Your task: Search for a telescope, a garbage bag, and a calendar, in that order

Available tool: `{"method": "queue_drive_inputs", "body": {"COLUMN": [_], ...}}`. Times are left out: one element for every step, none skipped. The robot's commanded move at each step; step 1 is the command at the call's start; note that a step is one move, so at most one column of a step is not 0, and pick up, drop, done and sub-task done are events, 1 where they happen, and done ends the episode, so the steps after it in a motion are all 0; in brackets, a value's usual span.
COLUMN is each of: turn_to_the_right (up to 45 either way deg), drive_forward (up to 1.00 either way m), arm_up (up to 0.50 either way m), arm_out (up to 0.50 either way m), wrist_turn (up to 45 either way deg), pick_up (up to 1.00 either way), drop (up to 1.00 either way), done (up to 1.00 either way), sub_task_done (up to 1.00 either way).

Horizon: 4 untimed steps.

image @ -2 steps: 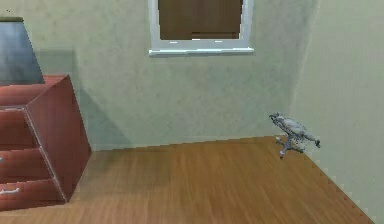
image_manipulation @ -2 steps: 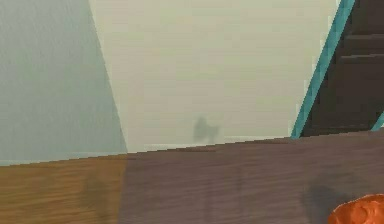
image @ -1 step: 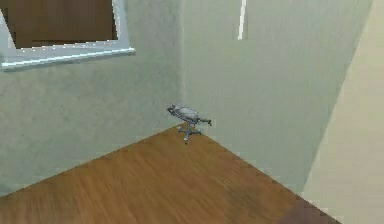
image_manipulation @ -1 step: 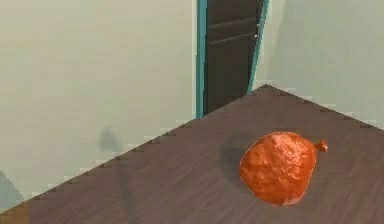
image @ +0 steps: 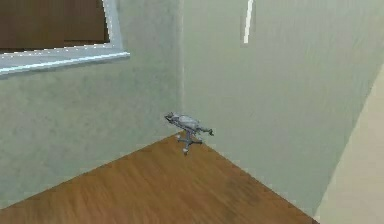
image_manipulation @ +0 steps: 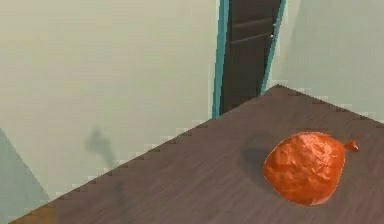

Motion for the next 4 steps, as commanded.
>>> {"method": "queue_drive_inputs", "body": {"turn_to_the_right": [6.0, 0.0, -12.0, 0.0], "drive_forward": [0.00, 0.85, 0.00, 0.00], "arm_up": [0.00, 0.00, 0.00, 0.00], "arm_out": [0.00, 0.00, 0.00, 0.00], "wrist_turn": [0.0, 0.0, 0.0, 0.0], "pick_up": [0.00, 0.00, 0.00, 0.00], "drop": [0.00, 0.00, 0.00, 0.00], "done": [0.00, 0.00, 0.00, 0.00], "sub_task_done": [0.00, 0.00, 0.00, 1.00]}}
